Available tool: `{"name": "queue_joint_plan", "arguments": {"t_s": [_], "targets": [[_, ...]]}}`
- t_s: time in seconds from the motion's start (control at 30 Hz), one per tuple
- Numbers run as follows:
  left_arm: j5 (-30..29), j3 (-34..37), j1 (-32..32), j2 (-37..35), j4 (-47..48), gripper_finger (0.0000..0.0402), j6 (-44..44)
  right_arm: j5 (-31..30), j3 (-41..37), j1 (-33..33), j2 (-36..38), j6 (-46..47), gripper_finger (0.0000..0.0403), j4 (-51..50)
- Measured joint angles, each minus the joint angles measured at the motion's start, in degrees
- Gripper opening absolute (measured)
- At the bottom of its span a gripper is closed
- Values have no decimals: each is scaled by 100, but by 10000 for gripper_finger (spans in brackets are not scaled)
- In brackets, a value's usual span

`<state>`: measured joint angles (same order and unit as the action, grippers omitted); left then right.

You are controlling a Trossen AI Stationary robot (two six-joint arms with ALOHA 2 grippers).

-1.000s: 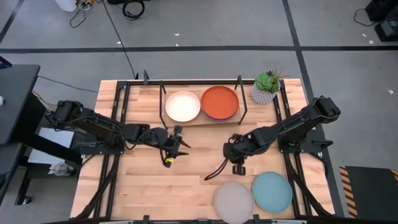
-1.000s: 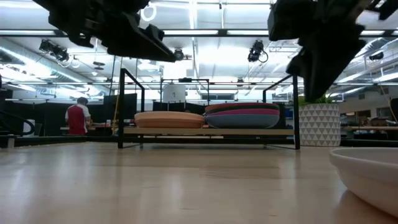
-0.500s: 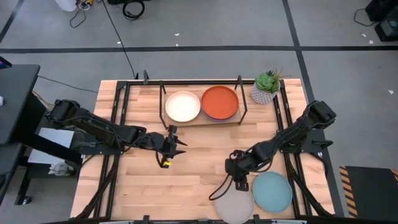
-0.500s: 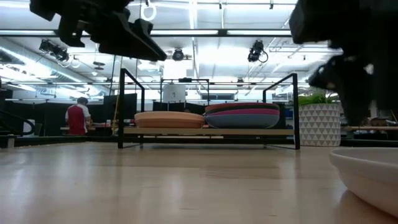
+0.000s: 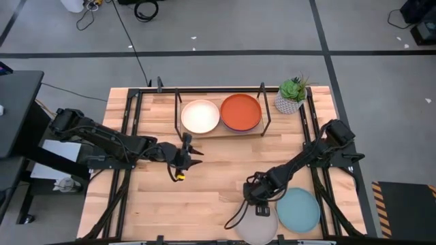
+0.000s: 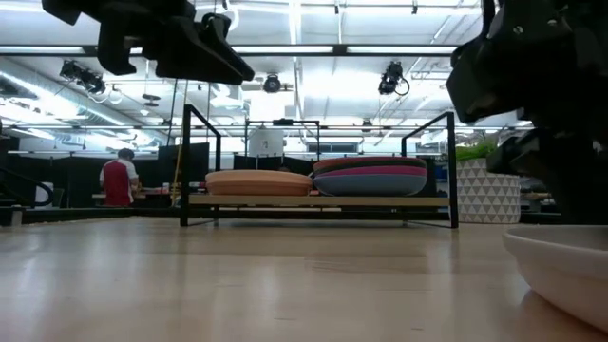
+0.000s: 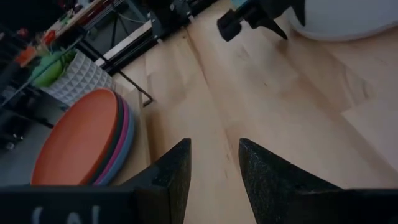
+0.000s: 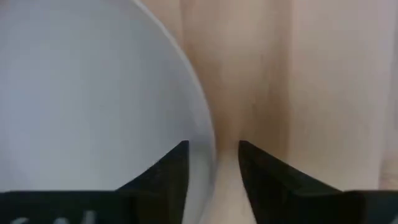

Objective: Place and stack plates onto a shelf
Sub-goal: Stack the gray plate on top of the light orange plate on the shelf

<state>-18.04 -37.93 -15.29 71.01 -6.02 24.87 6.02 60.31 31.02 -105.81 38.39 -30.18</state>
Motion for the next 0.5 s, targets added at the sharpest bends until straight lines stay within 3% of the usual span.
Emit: {"name": "queue_joint_plan", "arguments": {"t_s": [0.23, 0.5], "targets": [[467, -1, 11, 26, 74, 141, 539, -169, 11, -149, 143, -90, 22, -92], [581, -5, 11, 510, 174, 142, 1128, -458, 11, -797, 764, -91, 15, -576]]}}
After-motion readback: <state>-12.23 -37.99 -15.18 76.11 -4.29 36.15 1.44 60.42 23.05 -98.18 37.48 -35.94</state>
